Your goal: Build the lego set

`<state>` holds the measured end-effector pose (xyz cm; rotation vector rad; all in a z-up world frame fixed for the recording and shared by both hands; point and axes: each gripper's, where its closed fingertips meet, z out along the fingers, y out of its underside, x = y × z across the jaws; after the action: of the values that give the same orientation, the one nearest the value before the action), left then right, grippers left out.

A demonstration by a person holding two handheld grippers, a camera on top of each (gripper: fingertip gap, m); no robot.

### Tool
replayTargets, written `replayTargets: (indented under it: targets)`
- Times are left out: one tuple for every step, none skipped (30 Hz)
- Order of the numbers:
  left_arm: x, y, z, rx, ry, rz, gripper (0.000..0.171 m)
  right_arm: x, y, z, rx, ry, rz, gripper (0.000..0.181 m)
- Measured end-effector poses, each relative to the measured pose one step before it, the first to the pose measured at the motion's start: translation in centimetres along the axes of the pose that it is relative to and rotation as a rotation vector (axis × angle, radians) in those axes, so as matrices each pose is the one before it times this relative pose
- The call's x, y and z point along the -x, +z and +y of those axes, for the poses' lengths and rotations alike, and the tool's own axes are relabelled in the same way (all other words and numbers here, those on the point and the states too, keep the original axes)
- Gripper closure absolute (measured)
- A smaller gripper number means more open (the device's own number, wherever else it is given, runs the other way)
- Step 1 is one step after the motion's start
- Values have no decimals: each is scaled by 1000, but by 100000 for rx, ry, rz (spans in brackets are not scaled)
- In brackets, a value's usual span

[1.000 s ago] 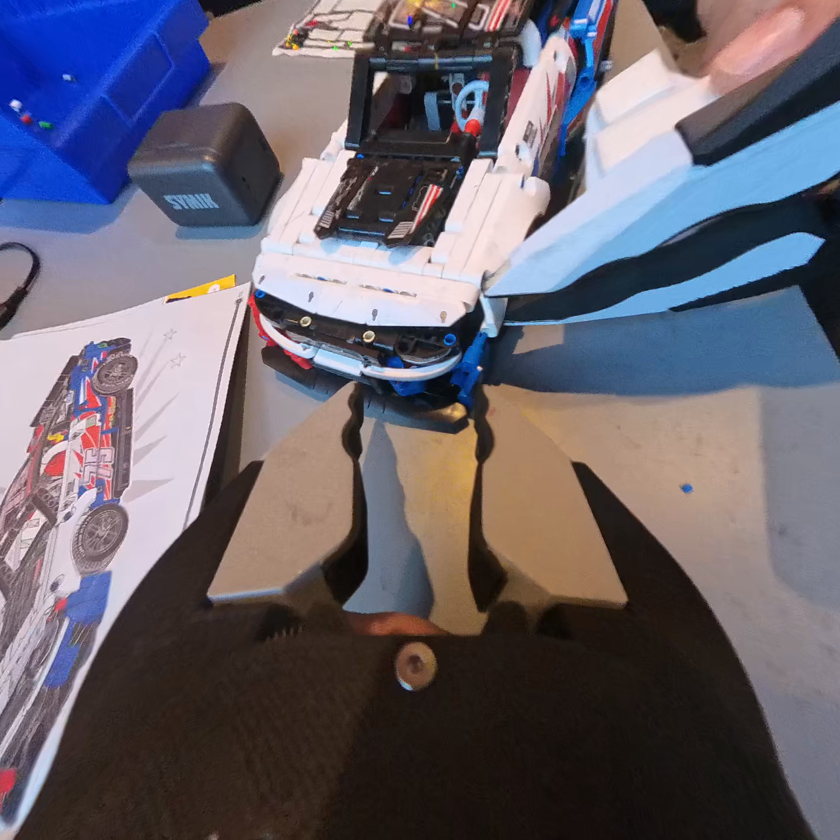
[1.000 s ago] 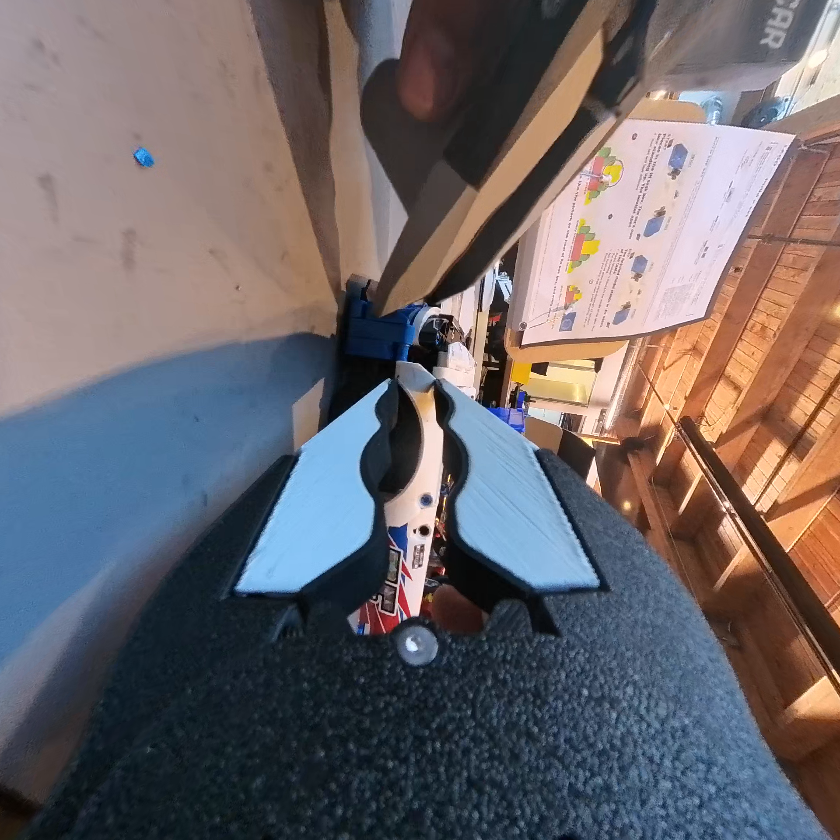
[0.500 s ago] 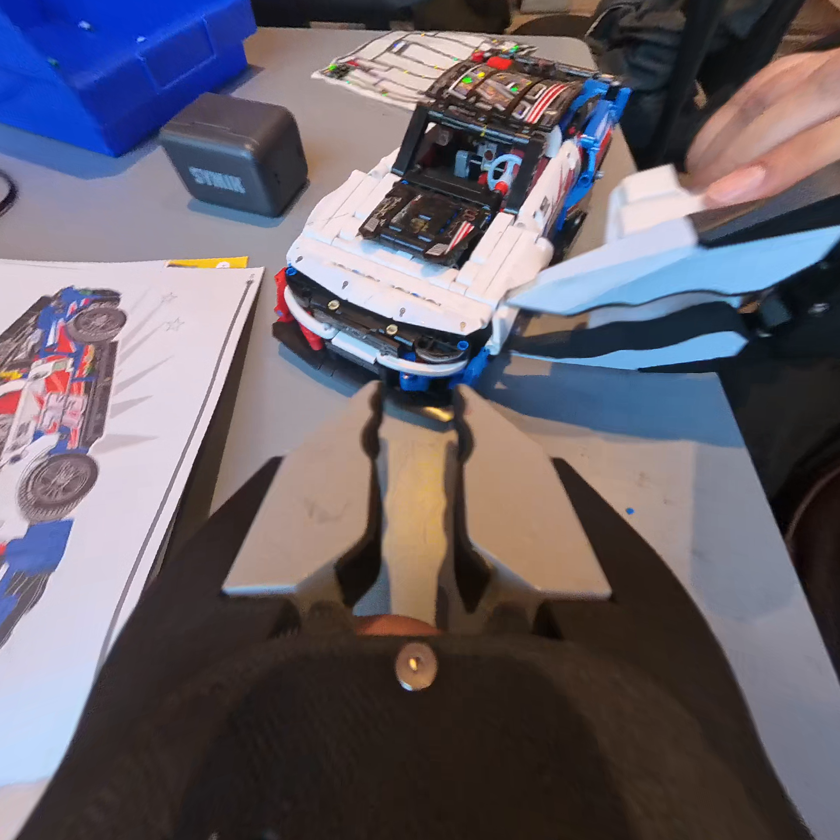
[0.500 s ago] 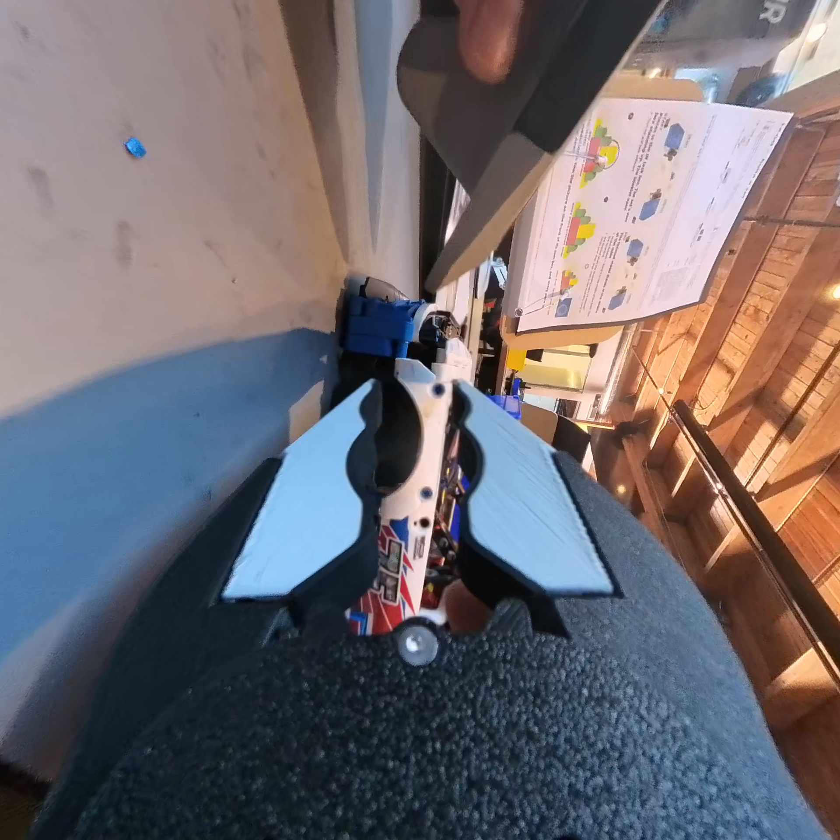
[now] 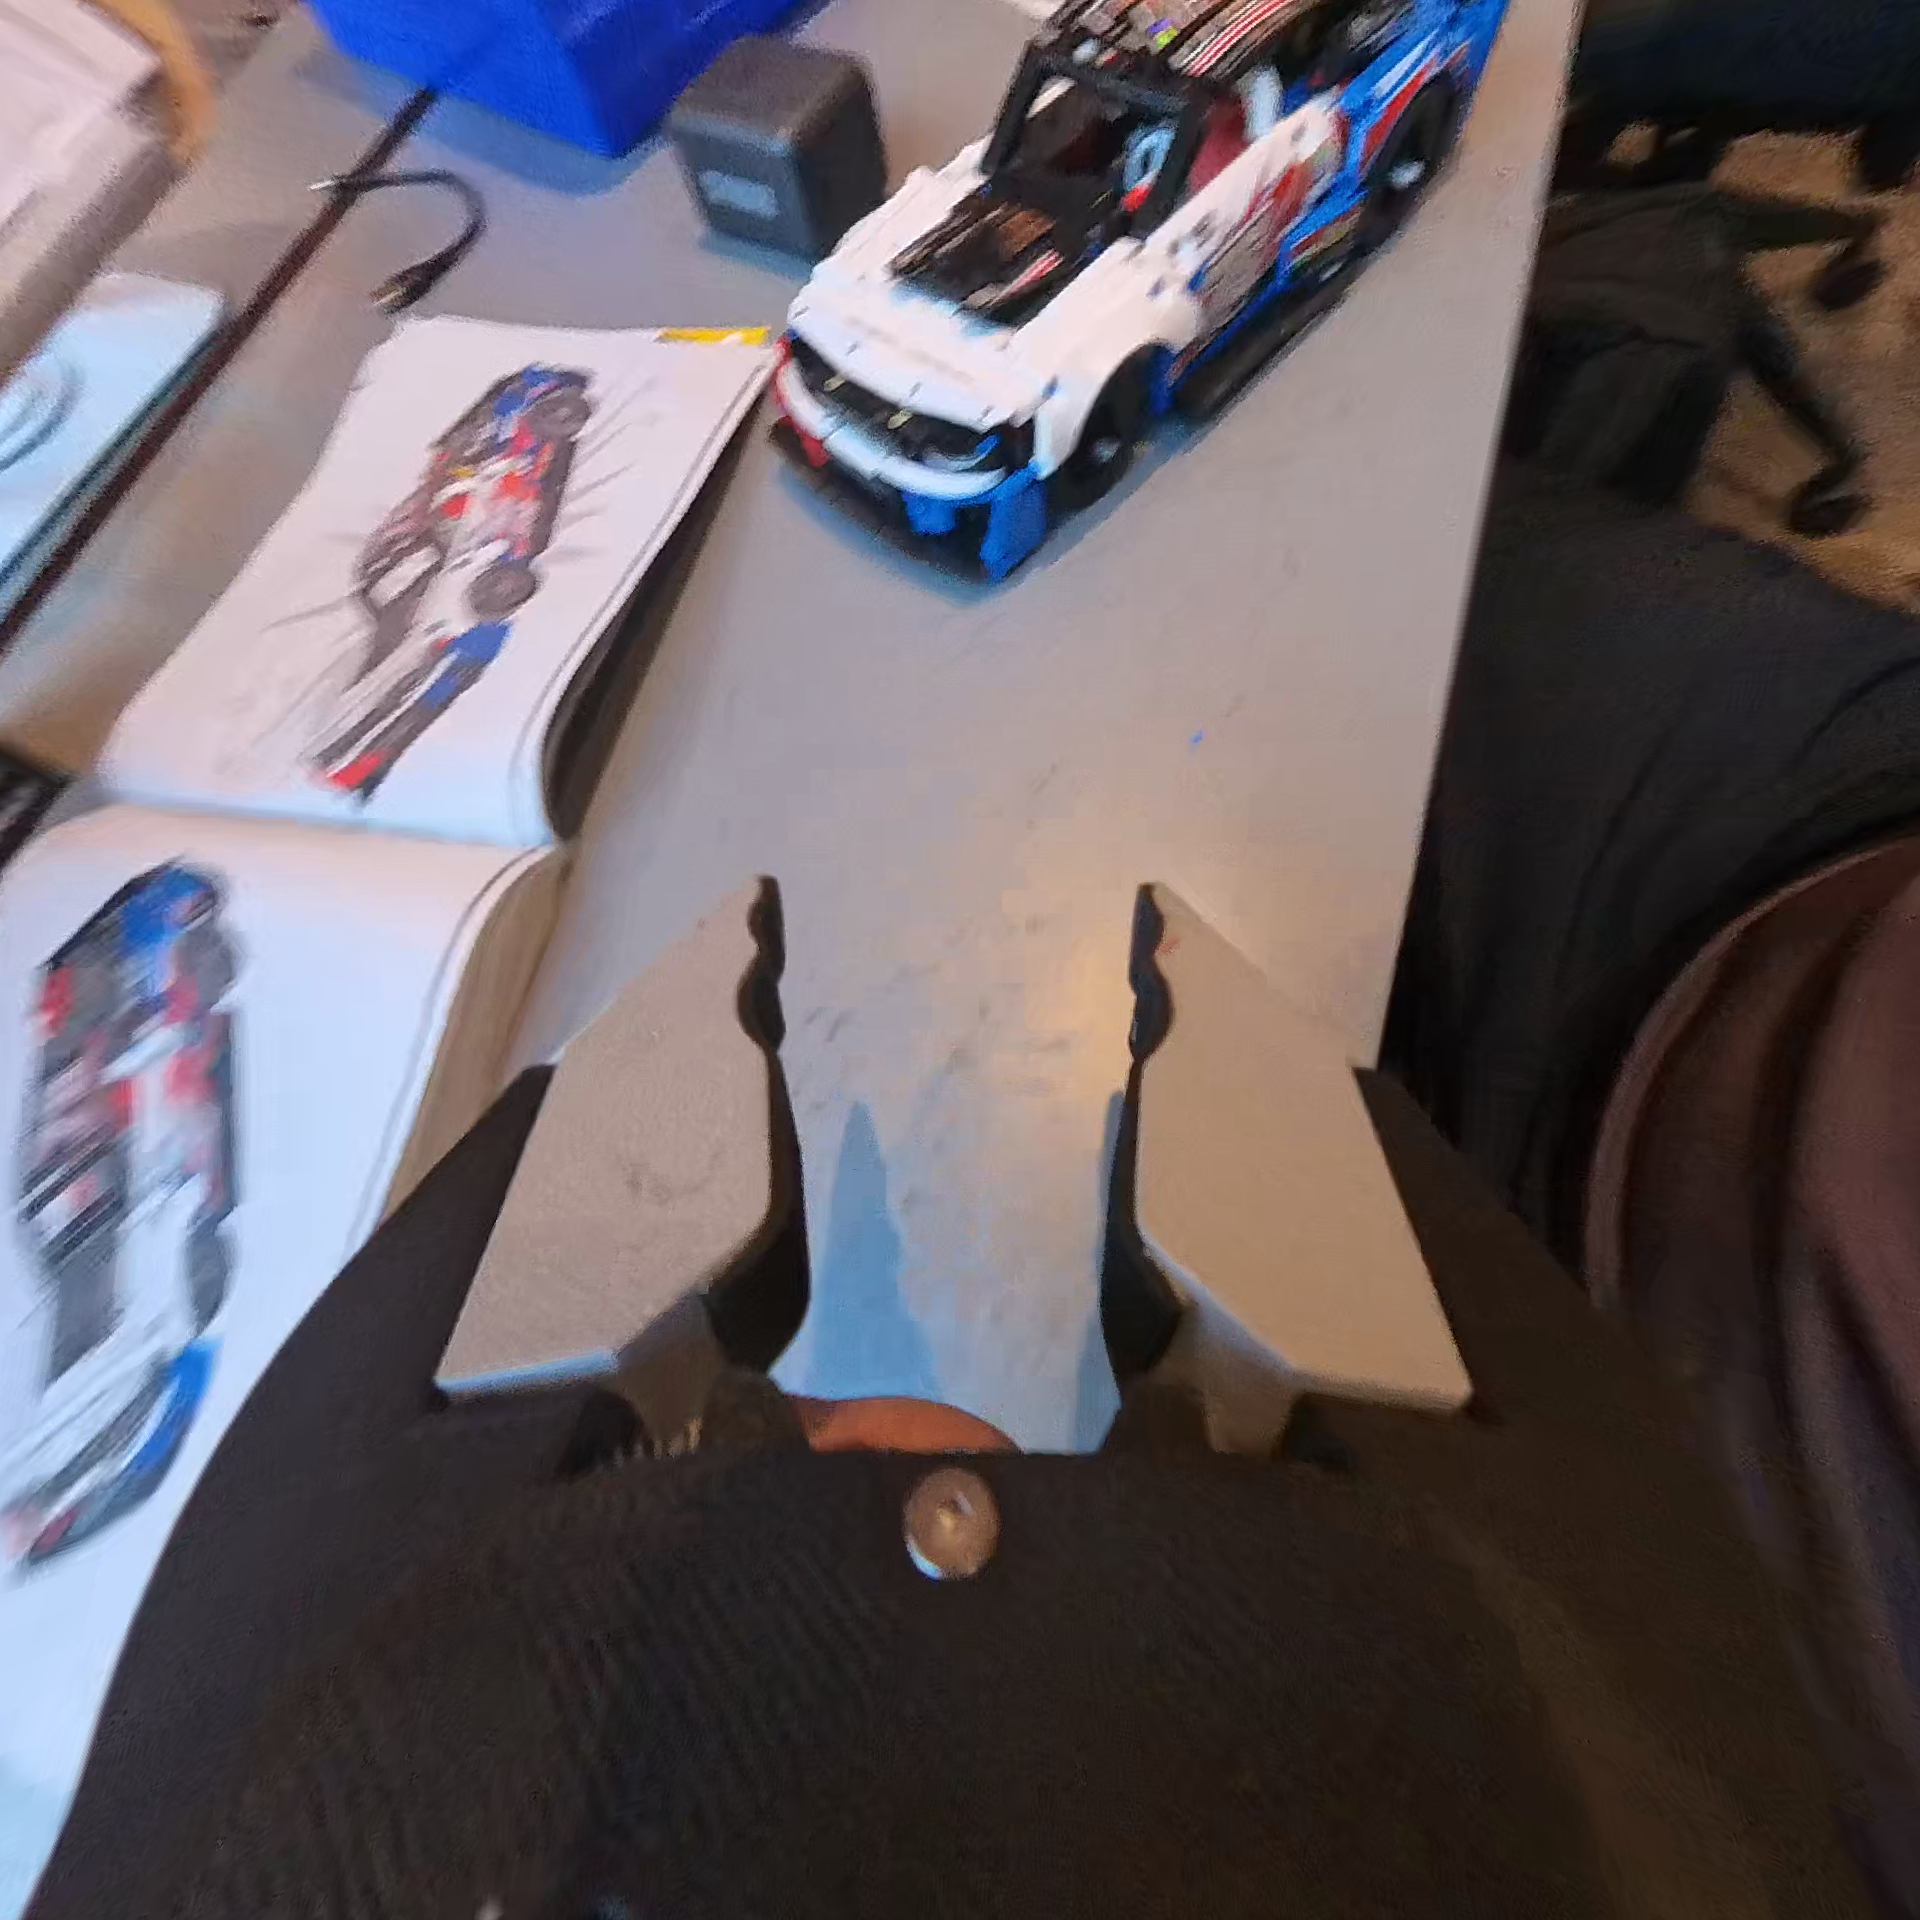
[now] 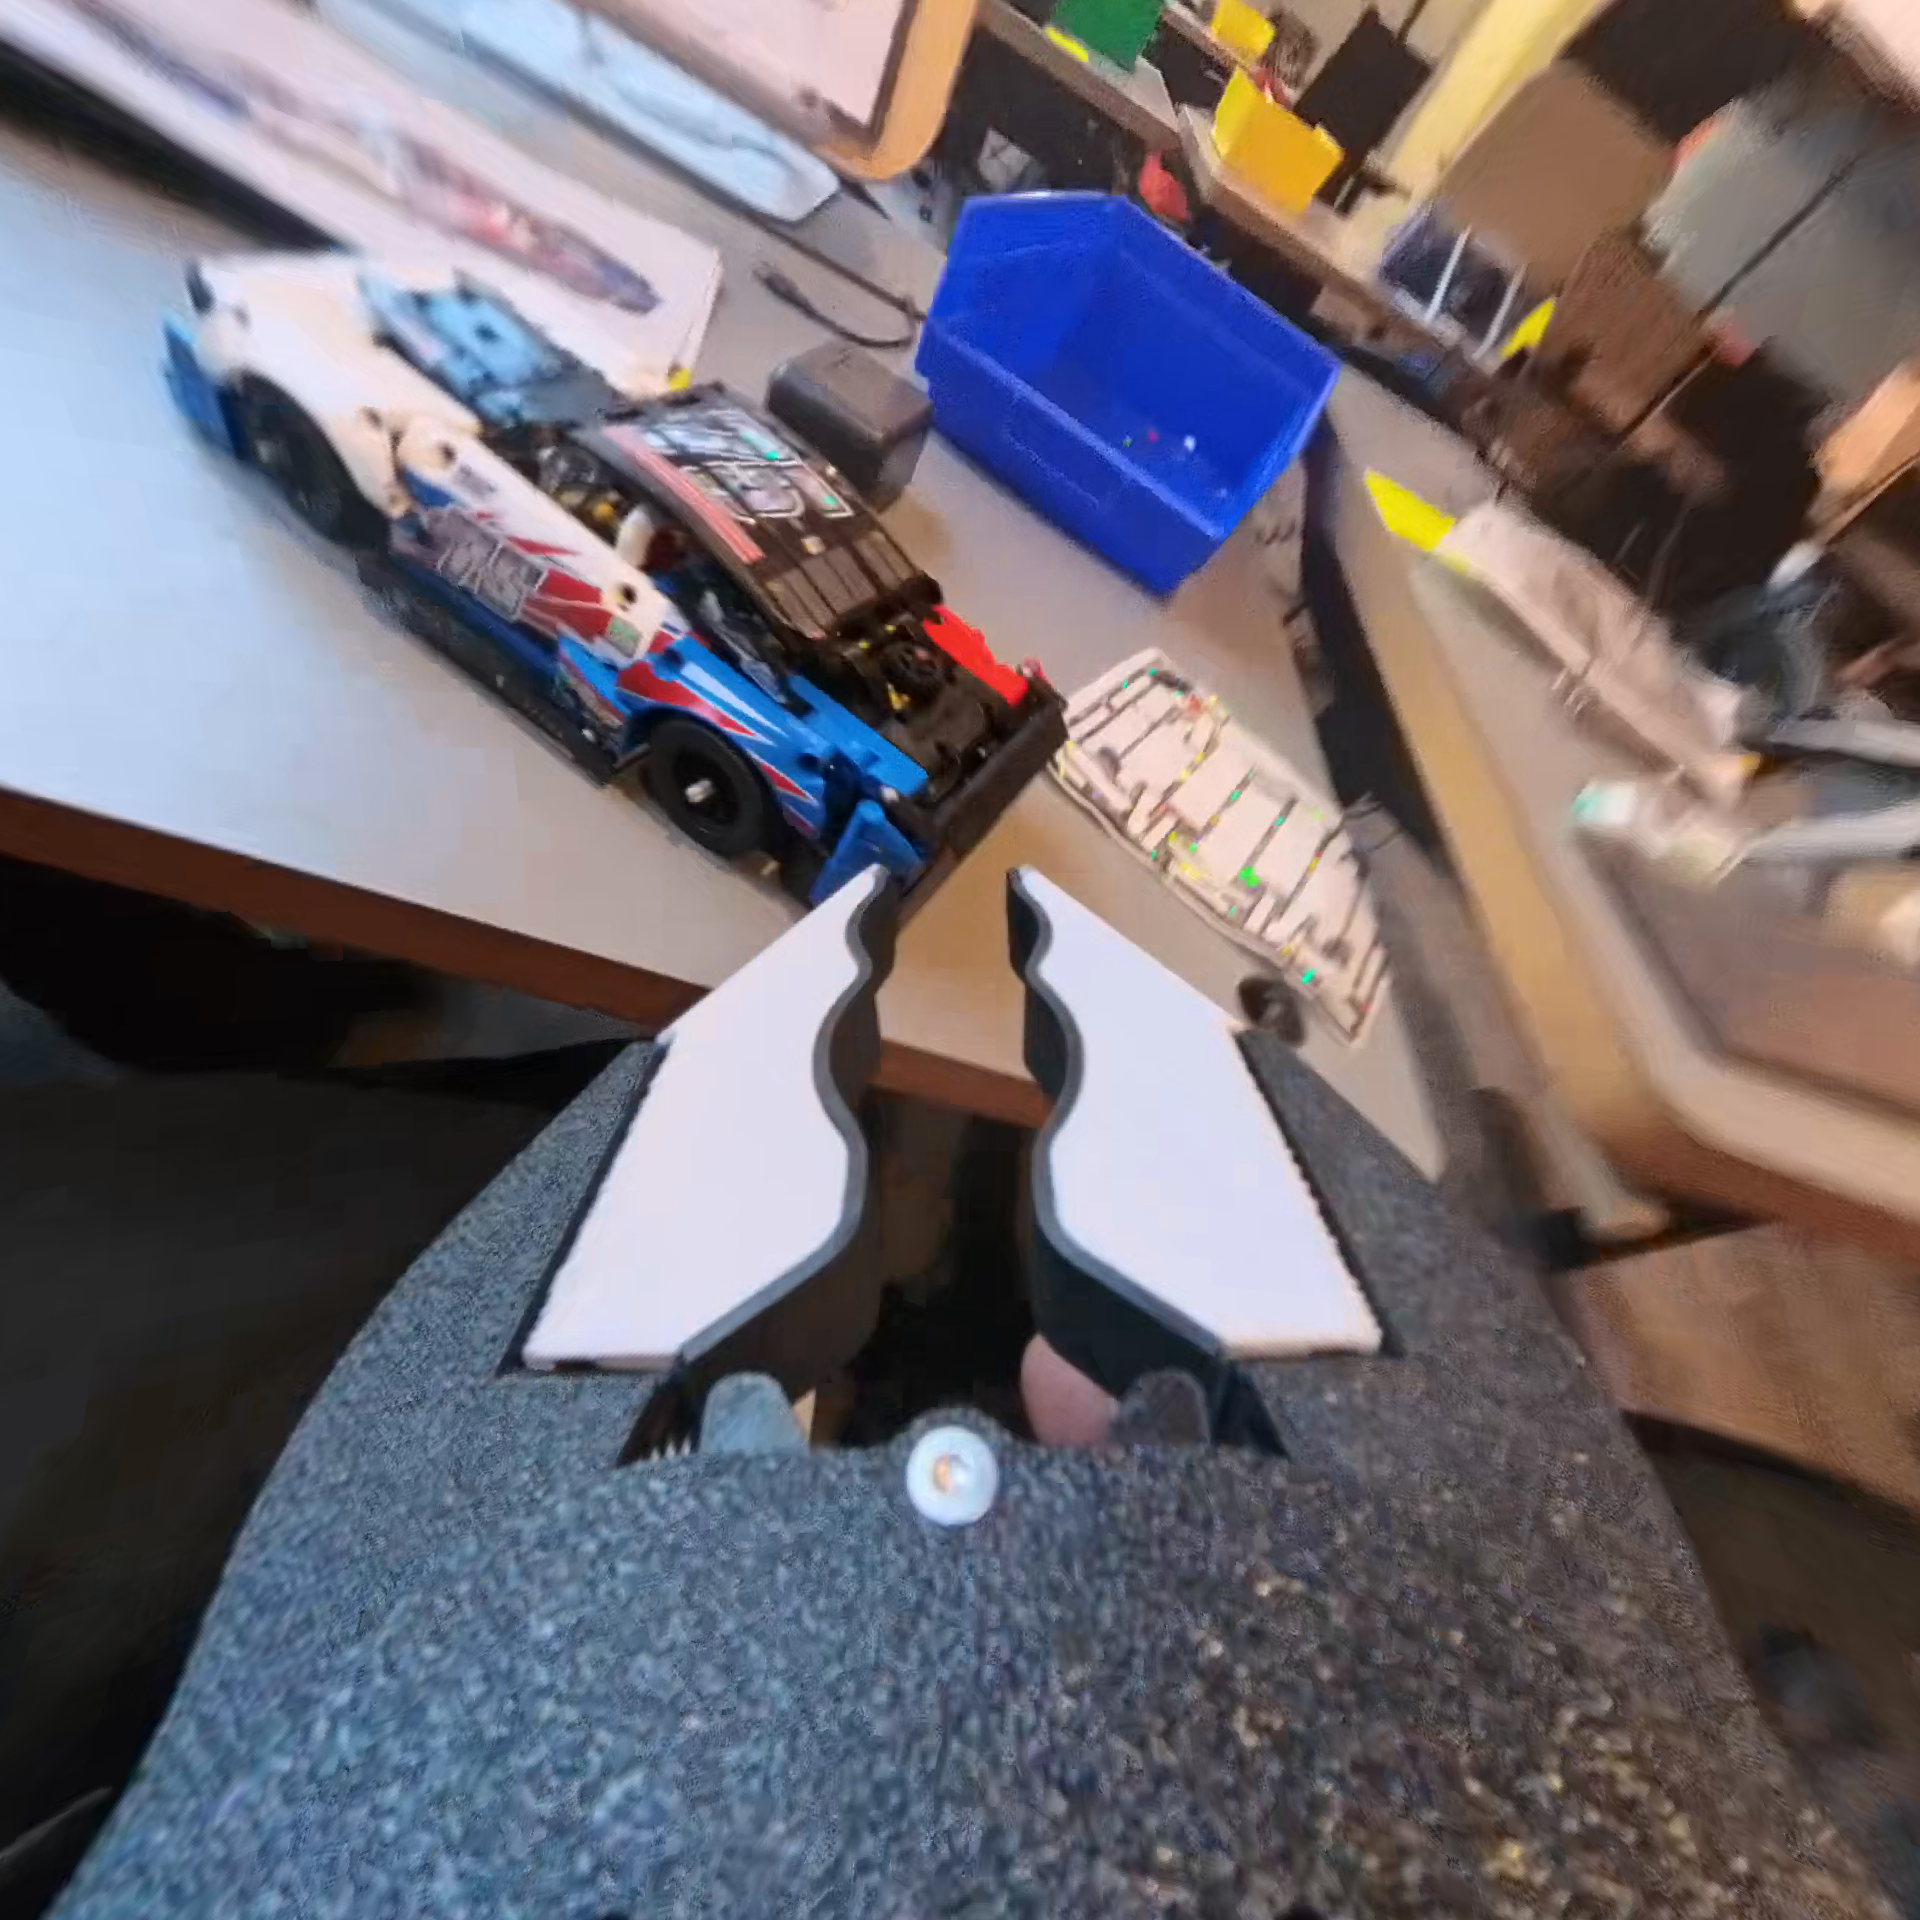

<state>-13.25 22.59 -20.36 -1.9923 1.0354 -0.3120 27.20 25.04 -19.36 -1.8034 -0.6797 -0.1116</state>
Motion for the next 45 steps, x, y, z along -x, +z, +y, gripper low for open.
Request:
replayTargets:
  targets:
    - [746, -1309, 748, 2013, 342, -4952, 107, -708, -291, 597, -1892, 9194, -2432, 164]
    - [786, -1256, 840, 2008, -369, -4334, 108, -478, -239, 263, -2634, 8181, -2227, 164]
    - [911, -1225, 912, 1863, -1375, -4020, 109, -159, -188, 3, -3123, 6972, -2779, 164]
    - [946, -1198, 1026, 1698, -2214, -3093, 110, 42, -144, -180, -3251, 5682, -2749, 164]
    - [1102, -1153, 1180, 1779, -2730, -2763, 113, 194, -100, -298, -3186, 4062, -2561, 165]
    - [1479, -1087, 1385, 2389, -2637, -4131, 118, 321, -72, -375, -2867, 2156, -2483, 165]
    - [1876, -960, 1693, 3650, -2158, -6349, 123, 297, -84, -375, -2298, 277, -1507, 165]
    - [1801, -740, 1866, 4588, -2280, -6080, 124, 176, -76, -319, -1788, -1343, -115, 165]
    - [1313, -535, 1944, 5161, -2304, -3438, 124, 151, -71, -280, -1379, -2029, 471, 165]
    - [1060, -376, 1842, 4978, -2372, -2810, 124, 193, -60, -265, -1107, -1937, 156, 165]
    - [668, -216, 1569, 3496, -2223, -1520, 124, 198, -51, -268, -848, -1573, 75, 165]
    - [145, -97, 1266, 1862, -1587, 764, 125, 165, -43, -252, -692, -1302, 198, 165]
    - [47, 47, 1079, 1068, -1326, 709, 130, 208, 10, -204, -359, -942, -307, 165]
    - [150, 211, 889, 776, -1391, -38, 135, 291, 63, -123, 131, -442, -1045, 165]
    - [21, 363, 608, 357, -1179, 838, 140, 254, 125, -51, 402, -192, -1002, 165]
    - [-202, 479, 418, 244, -776, 1977, 143, 213, 177, -8, 559, -274, -725, 165]
    - [-154, 623, 304, 774, -438, 1655, 143, 238, 229, 45, 813, -178, -871, 164]
    - [-90, 715, 188, 906, 193, 1377, 143, 304, 257, 57, 877, 89, -1272, 164]
    - [-74, 741, 95, 797, 869, 1460, 145, 389, 271, 32, 888, 380, -1688, 164]
    - [-20, 725, 180, 1542, 815, 1285, 145, 426, 220, -16, 805, 560, -1708, 163]
    - [117, 669, 335, 2695, 863, 733, 145, 450, 163, -82, 408, 435, -1596, 162]
    - [295, 536, 277, 1983, 444, -275, 146, 456, 63, -132, 126, 29, -1482, 161]
    - [62, 125, -485, -3147, -1130, 1507, 149, 374, -43, -127, 31, -669, -842, 160]
    - [-45, 134, -31, -127, -1416, 2163, 149, 197, -134, -25, 256, -1678, 142, 160]
    - [-32, 103, 16, 83, -1314, 1821, 152, -81, -236, 223, 1231, -2197, 1154, 160]
    - [-87, 58, -24, -712, -780, 1421, 155, -625, -298, 659, 3119, -1704, 3052, 162]
    - [-65, 25, -39, -1189, 68, 726, 156, -1120, -318, 989, 3938, -1385, 4243, 161]
    - [136, -11, -15, -903, -2, -797, 155, -1268, -256, 1145, 3794, -848, 3597, 159]
    - [394, -71, 15, 7, -392, -2747, 148, -1204, -200, 1091, 3188, 190, 2345, 155]
    - [589, -212, -190, -58, -906, -4619, 141, -884, -128, 818, 2079, 1181, -3, 150]
    - [192, -522, -888, -2789, -663, -3498, 140, -306, -62, 426, 404, 1666, -4003, 152]
    - [-527, -811, -1800, -6297, 281, -633, 140, 95, 43, 233, 46, 2904, -6905, 157]
    - [-1145, -834, -2533, -8093, 1050, 1480, 140, -133, 194, 75, 327, 4907, -5672, 155]
    - [-1615, -485, -3017, -8596, 1178, 3124, 137, -233, 398, -175, -379, 5539, -5055, 147]
    - [-2150, 193, -3250, -8539, -25, 5873, 132, -34, 573, -245, 91, 5706, -6320, 147]
    - [-2790, 1075, -3063, -6859, -2120, 10014, 124, -136, 761, -174, 1372, 5730, -5350, 147]
    - [-3180, 1983, -2325, -3110, -3198, 13566, 113, -467, 968, -111, 2127, 5126, -2874, 141]
    - [-2609, 2741, -1617, -291, -2704, 12417, 103, -613, 1149, -91, 2372, 3891, -1676, 132]
    - [-1231, 3167, -1221, 436, -571, 6881, 103, -529, 1209, -149, 1753, 3380, -2120, 125]
    - [-78, 3315, -919, 979, 1421, 1795, 102, -400, 1198, -126, 1497, 4504, -3036, 120]
    - [507, 3296, -565, 2523, 1278, -516, 100, -264, 1138, -111, 1726, 6020, -4024, 113]
    - [435, 3167, -323, 3994, -1587, 730, 94, -150, 987, -102, 1707, 6133, -4572, 108]
    - [4, 2871, -159, 5312, -4180, 4068, 92, -231, 856, -48, 1800, 5252, -3488, 106]
    - [-236, 2430, -192, 4881, -5052, 5732, 92, -256, 749, 11, 2181, 3602, -2364, 103]
    - [-73, 1902, -442, 2595, -4802, 4307, 92, -236, 673, 88, 2659, 1701, -1446, 101]
